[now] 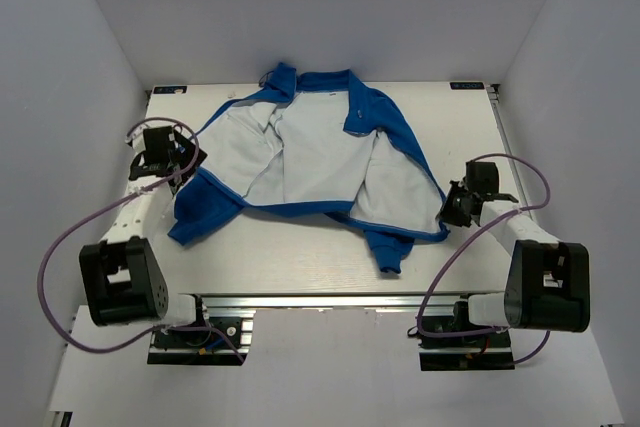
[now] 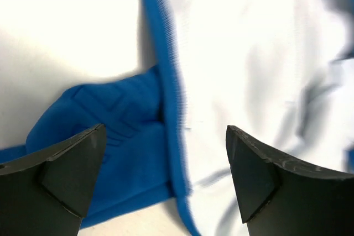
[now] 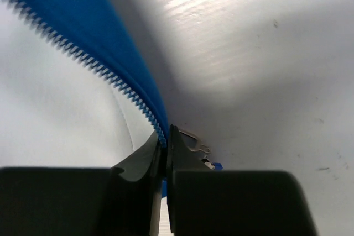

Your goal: Zip up the jacket

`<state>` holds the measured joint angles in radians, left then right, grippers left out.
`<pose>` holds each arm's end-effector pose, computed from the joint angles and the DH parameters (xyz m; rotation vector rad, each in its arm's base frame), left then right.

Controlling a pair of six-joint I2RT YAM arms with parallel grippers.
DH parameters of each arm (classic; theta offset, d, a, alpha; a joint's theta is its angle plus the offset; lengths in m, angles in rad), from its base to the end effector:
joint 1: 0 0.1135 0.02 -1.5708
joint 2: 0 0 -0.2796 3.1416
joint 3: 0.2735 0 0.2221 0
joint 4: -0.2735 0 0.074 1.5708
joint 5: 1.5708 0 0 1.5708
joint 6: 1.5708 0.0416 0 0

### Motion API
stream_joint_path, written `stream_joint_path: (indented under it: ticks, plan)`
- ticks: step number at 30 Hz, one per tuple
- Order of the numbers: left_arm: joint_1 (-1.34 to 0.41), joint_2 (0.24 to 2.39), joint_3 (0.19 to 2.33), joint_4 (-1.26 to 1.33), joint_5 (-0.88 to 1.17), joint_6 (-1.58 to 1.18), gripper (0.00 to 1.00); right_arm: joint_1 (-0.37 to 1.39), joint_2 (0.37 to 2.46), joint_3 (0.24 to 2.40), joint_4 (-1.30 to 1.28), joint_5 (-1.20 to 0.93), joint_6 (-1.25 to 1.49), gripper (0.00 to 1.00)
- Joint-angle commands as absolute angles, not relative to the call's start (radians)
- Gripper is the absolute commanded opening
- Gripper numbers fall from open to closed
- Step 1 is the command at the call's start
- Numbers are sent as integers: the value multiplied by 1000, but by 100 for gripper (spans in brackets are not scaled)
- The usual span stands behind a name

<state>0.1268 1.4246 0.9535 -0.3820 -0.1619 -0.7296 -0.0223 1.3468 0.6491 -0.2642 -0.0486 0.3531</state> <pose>0.2697 0.0411 0.2598 -1.0672 2.1616 -0.0816 0.2264 -0.0030 0.1999 0.4553 2.5011 0.1924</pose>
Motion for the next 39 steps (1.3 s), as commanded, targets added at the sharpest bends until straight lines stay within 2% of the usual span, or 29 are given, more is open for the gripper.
stream_joint_path:
  ticks: [1,6,11,15,18,22,27,28,29,31,33,34,36,39]
  plan:
    - [124,1281,991,-388,-129,-689,98,-26,1278,666,-253,-74,342,0]
    - [124,1160,924,-370,-98,-684,98,-26,1154,813,-461,87,367,0]
    - [124,1123,922,-393,-60,-669,98,1,1049,1000,-654,86,342,0]
    - [124,1105,913,-390,-3,-669,98,231,1077,1231,-779,176,342,0]
    - [123,1101,911,-406,-2,-667,98,533,1164,1337,-798,193,380,0]
    - [124,1115,917,-462,-2,-658,98,783,1363,1420,-747,219,403,0]
    - [123,1115,934,-561,-52,-664,98,952,1673,1564,-660,152,405,0]
    - [123,1112,940,-574,-70,-664,98,981,1712,1581,-628,111,382,4]
    - [124,1106,945,-589,-101,-666,98,992,1773,1598,-612,88,371,26]
    - [124,1101,957,-595,-120,-667,98,999,1819,1655,-623,19,356,55]
    - [123,1106,962,-598,-129,-664,98,999,1822,1646,-629,9,351,63]
    - [124,1111,962,-595,-129,-663,98,999,1798,1616,-612,8,348,76]
    - [123,1138,957,-583,-124,-663,98,996,1694,1537,-565,62,353,89]
    - [124,1195,953,-558,-86,-660,98,968,1510,1346,-551,130,394,89]
